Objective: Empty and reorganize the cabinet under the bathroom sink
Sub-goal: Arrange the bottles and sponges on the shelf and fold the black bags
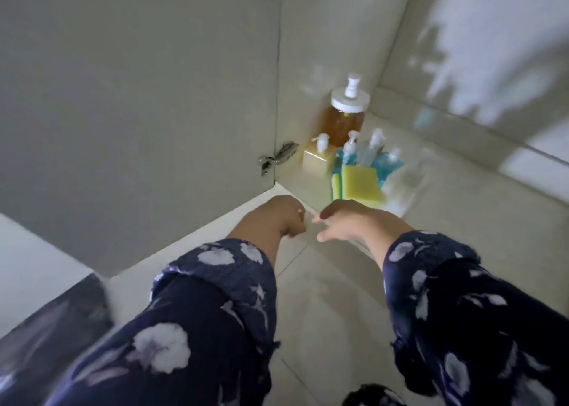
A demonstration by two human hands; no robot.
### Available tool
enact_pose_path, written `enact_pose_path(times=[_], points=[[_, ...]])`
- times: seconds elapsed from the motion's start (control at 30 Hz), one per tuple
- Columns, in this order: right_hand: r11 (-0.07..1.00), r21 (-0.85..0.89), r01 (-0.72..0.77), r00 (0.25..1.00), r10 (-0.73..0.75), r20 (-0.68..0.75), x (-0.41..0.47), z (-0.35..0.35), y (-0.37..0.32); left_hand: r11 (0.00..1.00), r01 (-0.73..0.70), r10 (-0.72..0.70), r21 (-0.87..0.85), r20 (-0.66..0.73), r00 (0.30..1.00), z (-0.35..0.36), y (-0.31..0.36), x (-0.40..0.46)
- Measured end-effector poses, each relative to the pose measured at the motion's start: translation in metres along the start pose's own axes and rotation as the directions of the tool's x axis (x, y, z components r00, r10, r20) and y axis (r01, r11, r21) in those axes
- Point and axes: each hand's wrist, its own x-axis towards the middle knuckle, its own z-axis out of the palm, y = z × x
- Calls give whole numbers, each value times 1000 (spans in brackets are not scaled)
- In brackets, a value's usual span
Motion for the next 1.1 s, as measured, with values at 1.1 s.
enact_pose_path(times=[1.1], points=[[826,268,496,787,-558,265,-20,343,-441,376,724,-926,-578,-223,303,245,-437,-362]])
